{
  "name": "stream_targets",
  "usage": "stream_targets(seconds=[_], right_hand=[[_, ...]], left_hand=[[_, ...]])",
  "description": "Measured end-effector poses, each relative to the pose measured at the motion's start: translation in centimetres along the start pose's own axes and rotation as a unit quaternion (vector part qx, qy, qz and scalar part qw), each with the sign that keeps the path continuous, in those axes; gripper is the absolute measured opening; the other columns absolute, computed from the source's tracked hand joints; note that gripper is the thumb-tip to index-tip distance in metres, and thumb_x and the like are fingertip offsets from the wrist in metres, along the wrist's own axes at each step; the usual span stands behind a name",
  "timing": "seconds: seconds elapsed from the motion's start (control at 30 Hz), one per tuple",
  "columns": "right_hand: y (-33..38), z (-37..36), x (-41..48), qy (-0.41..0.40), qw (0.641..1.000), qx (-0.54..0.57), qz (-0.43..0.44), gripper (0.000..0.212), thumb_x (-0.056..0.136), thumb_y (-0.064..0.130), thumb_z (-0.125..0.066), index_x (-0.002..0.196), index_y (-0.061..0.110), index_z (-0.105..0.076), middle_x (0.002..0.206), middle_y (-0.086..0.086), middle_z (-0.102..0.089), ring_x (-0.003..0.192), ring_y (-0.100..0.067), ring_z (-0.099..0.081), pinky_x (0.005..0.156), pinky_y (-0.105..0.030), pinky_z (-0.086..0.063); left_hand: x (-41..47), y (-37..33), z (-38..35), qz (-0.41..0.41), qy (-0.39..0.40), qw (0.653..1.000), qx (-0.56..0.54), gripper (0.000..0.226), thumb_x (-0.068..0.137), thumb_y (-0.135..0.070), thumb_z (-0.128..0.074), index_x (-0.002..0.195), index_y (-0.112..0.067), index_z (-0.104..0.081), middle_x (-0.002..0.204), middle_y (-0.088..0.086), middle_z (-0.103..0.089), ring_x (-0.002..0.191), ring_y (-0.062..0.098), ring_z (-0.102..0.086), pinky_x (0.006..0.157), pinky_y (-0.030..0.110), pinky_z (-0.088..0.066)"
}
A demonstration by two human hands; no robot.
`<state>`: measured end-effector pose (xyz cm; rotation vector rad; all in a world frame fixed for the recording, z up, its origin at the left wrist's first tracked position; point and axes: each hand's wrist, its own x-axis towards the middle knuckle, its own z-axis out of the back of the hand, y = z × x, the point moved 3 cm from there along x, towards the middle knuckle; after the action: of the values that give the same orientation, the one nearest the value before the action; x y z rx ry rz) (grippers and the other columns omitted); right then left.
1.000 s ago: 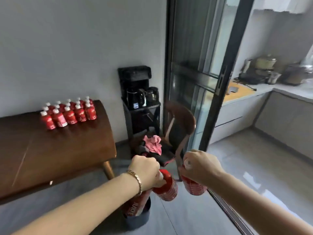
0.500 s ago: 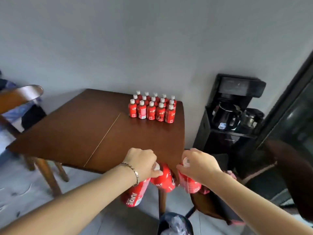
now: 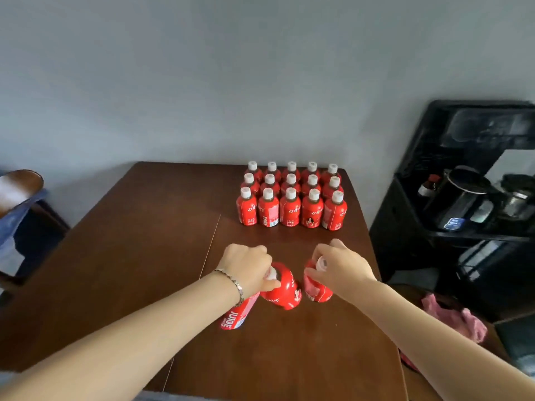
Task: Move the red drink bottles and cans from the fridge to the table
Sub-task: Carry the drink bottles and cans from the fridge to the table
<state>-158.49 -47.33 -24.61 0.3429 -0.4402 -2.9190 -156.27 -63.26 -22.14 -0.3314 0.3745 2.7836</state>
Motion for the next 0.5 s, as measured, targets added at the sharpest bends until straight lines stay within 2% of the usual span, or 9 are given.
stream_targets(seconds=[0.23,0.3,0.4,0.5], right_hand=[[0.0,-1.4,10.6,0.022,1.000,0.021,-0.007,0.032,0.091,0.042,-0.055,0.115,0.021,-0.054,0.119,-0.002,-0.045,0.099,-0.023,-0.059,0.078,-0.030,-0.050],[-0.3,-2.2,13.8,0.023,0.999,0.034,-0.019,0.032,0.092,0.040,-0.054,0.115,0.018,-0.054,0.122,-0.005,-0.045,0.099,-0.025,-0.058,0.075,-0.030,-0.047],[-0.4,-3.0,17.9,0.000,0.997,0.066,-0.043,0.029,0.093,0.036,-0.053,0.111,0.013,-0.054,0.116,-0.007,-0.046,0.095,-0.027,-0.058,0.070,-0.030,-0.045],[-0.2,-4.3,21.1,0.013,0.995,0.085,-0.058,0.029,0.094,0.032,-0.052,0.112,0.010,-0.053,0.115,-0.010,-0.044,0.096,-0.031,-0.057,0.075,-0.034,-0.048]], left_hand=[[8.8,5.4,-2.5,0.006,-0.030,0.999,-0.027,0.050,0.089,-0.058,-0.043,0.117,-0.019,-0.058,0.111,-0.002,-0.055,0.096,0.020,-0.062,0.071,0.027,-0.043],[11.3,6.5,-3.3,0.004,-0.024,0.999,-0.029,0.051,0.090,-0.058,-0.042,0.119,-0.019,-0.056,0.113,-0.003,-0.055,0.096,0.019,-0.062,0.069,0.026,-0.041],[14.2,8.0,-4.4,0.005,-0.028,0.999,-0.027,0.051,0.090,-0.058,-0.040,0.118,-0.019,-0.057,0.112,-0.004,-0.054,0.095,0.019,-0.062,0.066,0.025,-0.037],[16.1,9.1,-5.6,-0.002,-0.028,0.999,-0.032,0.052,0.090,-0.060,-0.038,0.119,-0.020,-0.056,0.112,-0.005,-0.054,0.094,0.017,-0.061,0.066,0.024,-0.039]])
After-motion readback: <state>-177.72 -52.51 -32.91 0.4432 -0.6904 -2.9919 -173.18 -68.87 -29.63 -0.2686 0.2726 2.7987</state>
